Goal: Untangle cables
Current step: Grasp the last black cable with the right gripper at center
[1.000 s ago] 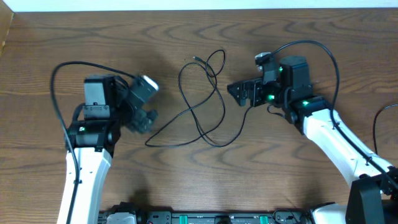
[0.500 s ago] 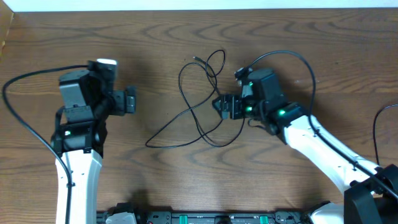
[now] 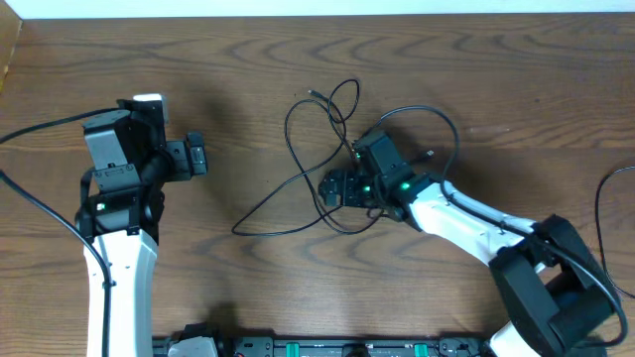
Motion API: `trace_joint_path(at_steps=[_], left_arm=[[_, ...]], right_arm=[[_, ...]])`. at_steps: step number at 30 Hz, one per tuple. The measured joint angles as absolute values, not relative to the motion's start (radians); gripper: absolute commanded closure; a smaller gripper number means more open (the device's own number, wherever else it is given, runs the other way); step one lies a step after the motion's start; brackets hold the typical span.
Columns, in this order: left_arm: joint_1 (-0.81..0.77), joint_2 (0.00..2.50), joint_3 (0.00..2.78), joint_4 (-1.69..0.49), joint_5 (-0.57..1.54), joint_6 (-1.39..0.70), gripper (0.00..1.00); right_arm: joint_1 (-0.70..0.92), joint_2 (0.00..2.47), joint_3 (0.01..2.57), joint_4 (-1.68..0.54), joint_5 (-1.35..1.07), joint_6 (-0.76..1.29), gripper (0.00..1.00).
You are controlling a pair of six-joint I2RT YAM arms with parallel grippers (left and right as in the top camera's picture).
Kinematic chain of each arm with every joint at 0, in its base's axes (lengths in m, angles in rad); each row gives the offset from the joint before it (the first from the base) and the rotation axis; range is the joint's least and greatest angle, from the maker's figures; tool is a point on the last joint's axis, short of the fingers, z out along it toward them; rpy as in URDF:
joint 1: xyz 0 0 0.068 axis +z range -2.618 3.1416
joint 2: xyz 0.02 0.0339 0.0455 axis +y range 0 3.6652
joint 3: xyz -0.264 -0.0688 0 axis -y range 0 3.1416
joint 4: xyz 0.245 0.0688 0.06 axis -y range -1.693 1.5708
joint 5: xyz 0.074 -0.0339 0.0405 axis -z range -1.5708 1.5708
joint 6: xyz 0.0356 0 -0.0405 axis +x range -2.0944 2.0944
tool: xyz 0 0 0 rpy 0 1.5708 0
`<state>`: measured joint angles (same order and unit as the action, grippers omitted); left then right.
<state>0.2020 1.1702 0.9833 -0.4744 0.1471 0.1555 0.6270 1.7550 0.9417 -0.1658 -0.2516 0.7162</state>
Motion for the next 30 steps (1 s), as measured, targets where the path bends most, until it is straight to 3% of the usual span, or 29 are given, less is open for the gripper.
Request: trace_joint_path(at_steps=[16, 22, 30], left_arm=[[0.202, 1.202, 0.983, -0.485, 0.147, 0.153, 0.0], [0.202, 1.203, 0.983, -0.486, 0.147, 0.153, 0.0], [0.202, 1.203, 0.983, -0.505, 0.147, 0.153, 0.0]], right_arm=[[0.731, 1.923, 0.967, 0.19, -0.288, 0.818, 0.01], [0.735, 1.941, 0.973, 0.196, -0.281, 0.807, 0.24], [0.765, 1.951, 0.983, 0.176, -0.28, 0.803, 0.22]])
